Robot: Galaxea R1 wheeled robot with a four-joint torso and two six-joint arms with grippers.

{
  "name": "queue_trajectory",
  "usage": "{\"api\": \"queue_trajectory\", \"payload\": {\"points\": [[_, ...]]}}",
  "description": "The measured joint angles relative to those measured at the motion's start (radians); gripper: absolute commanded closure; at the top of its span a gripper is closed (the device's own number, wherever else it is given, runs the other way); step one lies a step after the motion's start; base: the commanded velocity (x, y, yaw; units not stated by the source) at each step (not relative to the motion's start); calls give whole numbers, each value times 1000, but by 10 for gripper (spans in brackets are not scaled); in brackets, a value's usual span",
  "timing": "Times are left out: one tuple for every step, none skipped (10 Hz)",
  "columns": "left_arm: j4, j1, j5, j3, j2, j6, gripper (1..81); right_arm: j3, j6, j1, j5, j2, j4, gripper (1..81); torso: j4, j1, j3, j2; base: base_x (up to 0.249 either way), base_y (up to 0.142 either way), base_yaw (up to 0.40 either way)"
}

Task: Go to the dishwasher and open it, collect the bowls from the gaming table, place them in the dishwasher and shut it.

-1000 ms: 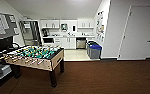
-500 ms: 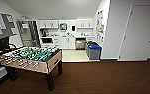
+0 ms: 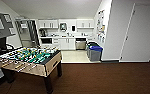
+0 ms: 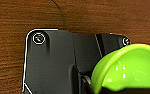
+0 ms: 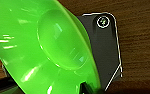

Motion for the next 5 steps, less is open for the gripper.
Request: {"api": "queue_trajectory", "payload": {"points": [[0,0,0,0,0,0,811,0,0,0,0,0,0,811,0,0,0,0,194,0,0],[0,0,0,0,0,0,811,0,0,0,-1,0,0,811,0,0,0,0,194,0,0],[0,1,0,0,0,0,811,0,0,0,0,0,0,811,0,0,0,0,194,0,0],[0,-1,-1,0,0,0,811,0,0,0,0,0,0,811,0,0,0,0,194,0,0],[0,0,0,0,0,0,811,0,0,0,0,0,0,811,0,0,0,0,194,0,0]]}}
